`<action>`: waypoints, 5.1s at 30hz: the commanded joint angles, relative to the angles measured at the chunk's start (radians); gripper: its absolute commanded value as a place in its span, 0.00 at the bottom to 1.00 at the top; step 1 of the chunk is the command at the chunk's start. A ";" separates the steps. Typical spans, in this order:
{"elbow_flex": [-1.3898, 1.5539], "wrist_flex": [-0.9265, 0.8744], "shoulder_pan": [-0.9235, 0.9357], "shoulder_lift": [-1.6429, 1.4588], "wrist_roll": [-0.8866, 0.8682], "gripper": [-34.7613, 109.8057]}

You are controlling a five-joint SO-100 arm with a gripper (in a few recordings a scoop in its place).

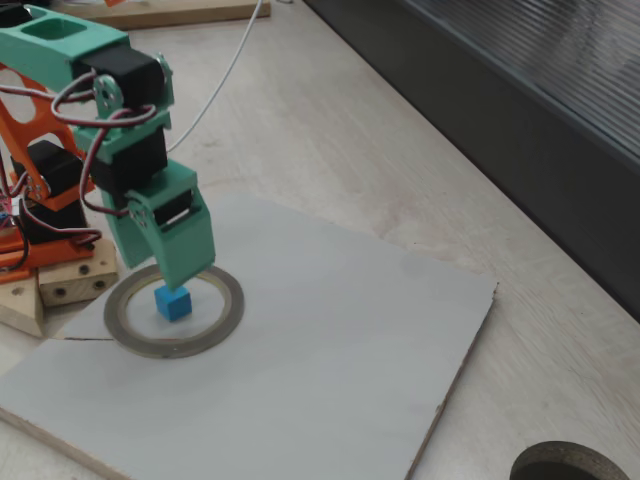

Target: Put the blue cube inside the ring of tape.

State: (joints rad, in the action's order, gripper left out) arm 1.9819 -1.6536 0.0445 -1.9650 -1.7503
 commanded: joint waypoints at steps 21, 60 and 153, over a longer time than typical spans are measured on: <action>-0.133 -0.356 0.017 -0.035 -0.009 0.55; 0.078 -0.354 0.202 -0.298 -0.012 0.24; 0.278 -0.279 0.199 -0.290 -0.012 0.24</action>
State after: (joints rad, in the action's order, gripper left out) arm 2.2503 -1.9297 0.2332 -2.2503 -1.7518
